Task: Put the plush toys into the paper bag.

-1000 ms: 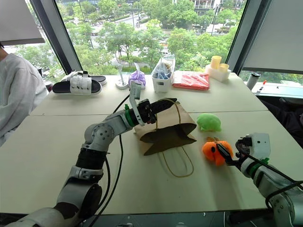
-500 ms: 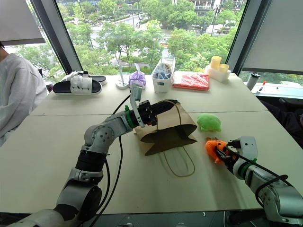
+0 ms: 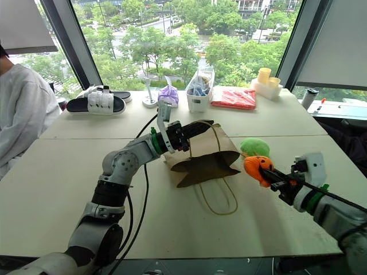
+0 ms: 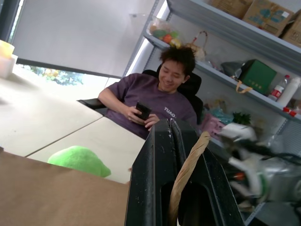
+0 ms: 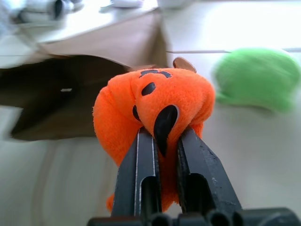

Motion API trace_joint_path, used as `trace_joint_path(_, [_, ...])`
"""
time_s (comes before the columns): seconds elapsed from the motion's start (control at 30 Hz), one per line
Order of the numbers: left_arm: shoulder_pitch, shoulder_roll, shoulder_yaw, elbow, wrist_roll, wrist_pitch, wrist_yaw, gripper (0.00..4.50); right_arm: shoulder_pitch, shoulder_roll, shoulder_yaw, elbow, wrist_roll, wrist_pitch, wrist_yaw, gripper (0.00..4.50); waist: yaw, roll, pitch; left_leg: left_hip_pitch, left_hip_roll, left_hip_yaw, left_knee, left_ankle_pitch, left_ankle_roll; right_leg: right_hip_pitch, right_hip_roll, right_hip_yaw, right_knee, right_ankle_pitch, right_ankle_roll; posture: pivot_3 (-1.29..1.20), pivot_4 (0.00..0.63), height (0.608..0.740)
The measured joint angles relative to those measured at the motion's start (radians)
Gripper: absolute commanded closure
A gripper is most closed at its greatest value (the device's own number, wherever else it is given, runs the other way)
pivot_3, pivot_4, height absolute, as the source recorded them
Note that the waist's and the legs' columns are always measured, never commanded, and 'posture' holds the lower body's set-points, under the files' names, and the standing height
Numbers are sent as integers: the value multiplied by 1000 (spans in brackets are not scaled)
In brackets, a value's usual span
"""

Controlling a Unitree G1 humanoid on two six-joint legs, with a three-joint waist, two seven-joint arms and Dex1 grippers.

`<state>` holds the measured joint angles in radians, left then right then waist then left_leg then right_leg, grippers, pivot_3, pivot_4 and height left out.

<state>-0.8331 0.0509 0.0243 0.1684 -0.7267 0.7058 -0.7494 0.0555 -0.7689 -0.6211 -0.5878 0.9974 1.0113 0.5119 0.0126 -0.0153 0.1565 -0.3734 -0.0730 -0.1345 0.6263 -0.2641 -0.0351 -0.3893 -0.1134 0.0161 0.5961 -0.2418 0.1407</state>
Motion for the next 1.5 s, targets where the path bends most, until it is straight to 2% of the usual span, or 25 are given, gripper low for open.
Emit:
trace_joint_path(0.13, [-13,-21,-1,15,-2,0,-1,4500,-21,-28,43,-53,166,66,-19,4474,1,-1,0,-1,0,1,1,0,0,0,0,0,0,0,0,0,150,740])
trace_joint_path(0.33, [-28,-49,19,-24,-35,23,36,4500,-124,29,247,-79,193,59,-126,4474,1,-1,0,-1,0,0,1,0,0,-1,0,0,0,0,0,0,150,740])
trace_joint_path(0.63, [17,-50,18,-96,-69,58,45,4500,-221,44,429,81,-18,-19,-145,4474,0,-1,0,-1,-1,1,1,0,0,-1,-1,0,0,0,0,0,150,740])
trace_joint_path(0.77, [22,-65,22,-101,-91,75,72,4500,-361,82,557,227,-188,-86,-131,4474,-3,0,0,0,0,1,1,0,0,-2,0,1,1,0,0,0,150,740])
trace_joint_path(0.87, [20,-78,31,-100,-93,73,98,4500,-415,124,597,282,-258,-116,-131,4474,-2,0,0,-1,0,1,0,0,0,-2,0,1,1,0,0,0,150,740])
trace_joint_path(0.9, [19,-77,34,-97,-93,71,105,4500,-423,135,602,290,-270,-124,-130,3544,0,0,0,-1,0,1,0,0,-1,-3,0,1,1,0,0,0,150,740])
trace_joint_path(1.0, [11,-82,53,-76,-92,61,131,4500,-431,153,604,292,-285,-126,-121,2053,1,0,0,-1,-1,0,0,2,-4,-2,0,1,0,0,0,0,150,740])
trace_joint_path(1.03, [5,-91,71,-60,-93,53,147,4500,-431,153,604,292,-288,-125,-118,1698,1,0,0,-1,-1,0,0,2,-4,-2,0,1,0,0,0,0,150,740])
trace_joint_path(1.13, [-19,-103,130,-5,-102,42,196,4500,-431,156,602,279,-291,-122,-115,116,0,0,0,-1,-1,0,0,0,0,-2,0,1,0,0,0,0,150,740])
trace_joint_path(1.27, [-46,-106,171,35,-116,34,221,4500,-425,163,557,240,-280,-108,-125,116,-1,0,0,-1,-1,0,0,0,-1,-3,0,1,1,0,0,0,150,740])
trace_joint_path(1.33, [-52,-104,185,52,-118,30,227,4500,-393,161,492,188,-239,-96,-125,116,0,0,0,-1,-1,0,0,0,-1,-3,0,1,0,0,0,0,150,740])
trace_joint_path(1.5, [-71,-89,200,80,-114,15,229,4500,-265,152,258,80,10,-39,-96,116,2,-1,0,-2,-1,-1,0,0,0,-1,-1,0,0,0,0,0,150,740])
